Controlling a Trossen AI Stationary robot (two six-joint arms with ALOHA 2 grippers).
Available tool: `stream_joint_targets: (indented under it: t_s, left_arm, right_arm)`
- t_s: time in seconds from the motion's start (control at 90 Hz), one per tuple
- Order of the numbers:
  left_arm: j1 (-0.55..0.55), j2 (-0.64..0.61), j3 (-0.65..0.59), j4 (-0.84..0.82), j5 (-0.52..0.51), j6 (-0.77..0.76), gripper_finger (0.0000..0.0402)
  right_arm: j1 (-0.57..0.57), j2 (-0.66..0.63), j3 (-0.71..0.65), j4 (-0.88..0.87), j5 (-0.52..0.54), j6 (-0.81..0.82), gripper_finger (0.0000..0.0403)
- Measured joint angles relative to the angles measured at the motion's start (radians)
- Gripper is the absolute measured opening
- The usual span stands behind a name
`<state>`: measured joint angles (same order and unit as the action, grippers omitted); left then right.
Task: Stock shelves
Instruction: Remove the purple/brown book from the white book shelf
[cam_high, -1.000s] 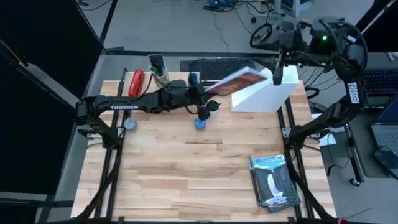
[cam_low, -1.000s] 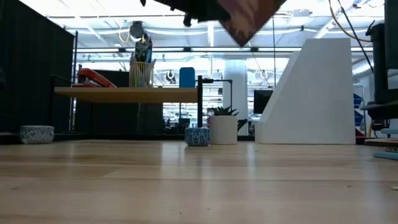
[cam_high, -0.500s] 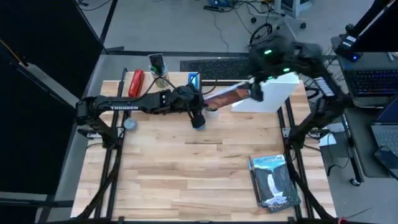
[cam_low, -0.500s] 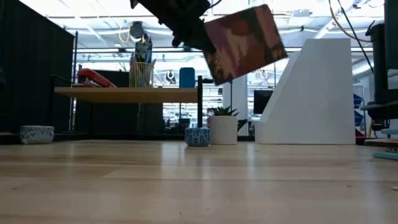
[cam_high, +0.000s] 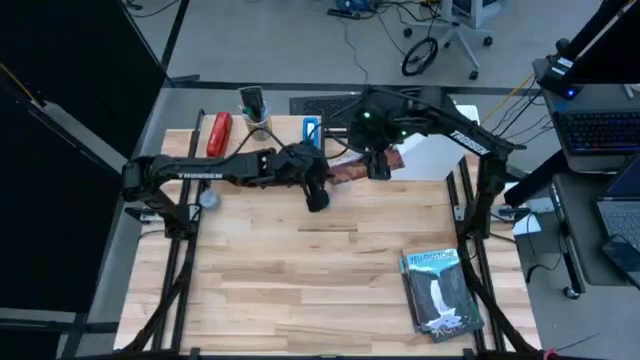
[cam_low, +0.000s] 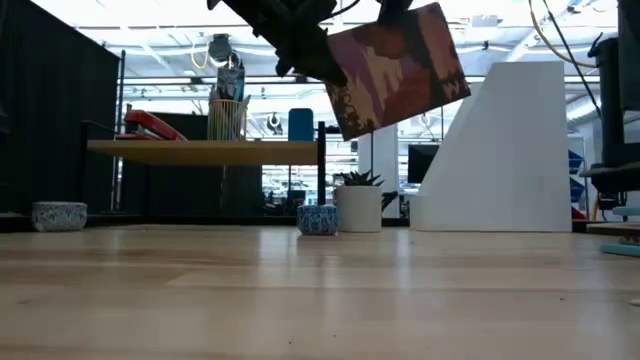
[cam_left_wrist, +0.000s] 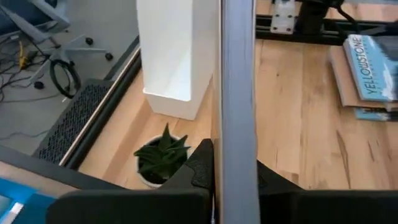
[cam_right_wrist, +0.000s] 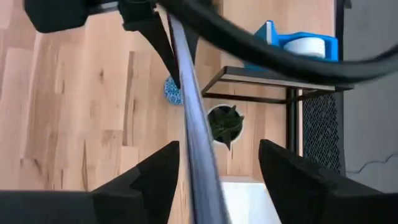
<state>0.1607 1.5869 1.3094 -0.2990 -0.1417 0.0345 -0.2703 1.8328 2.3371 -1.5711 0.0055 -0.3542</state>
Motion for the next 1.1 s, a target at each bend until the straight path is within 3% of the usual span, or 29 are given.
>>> stream_joint_targets:
  t_s: [0.378,0.778,1.1]
  left_arm:
    - [0.000,-0.027,0.000,-0.006,0.000,0.028,0.0002]
    - [0.001,-0.162,0.002,-0.015,-0.029,0.026,0.0040]
    - [0.011,-0.304,0.002,0.058,-0.048,0.030,0.0045]
  right_arm:
    - [0.001,-0.002,0.000,0.000,-0.018,0.085,0.0012]
    - [0.014,-0.050,0.001,0.004,-0.011,0.218,0.0003]
    - [0.016,-0.163,-0.002,-0.004,-0.001,0.302,0.0001]
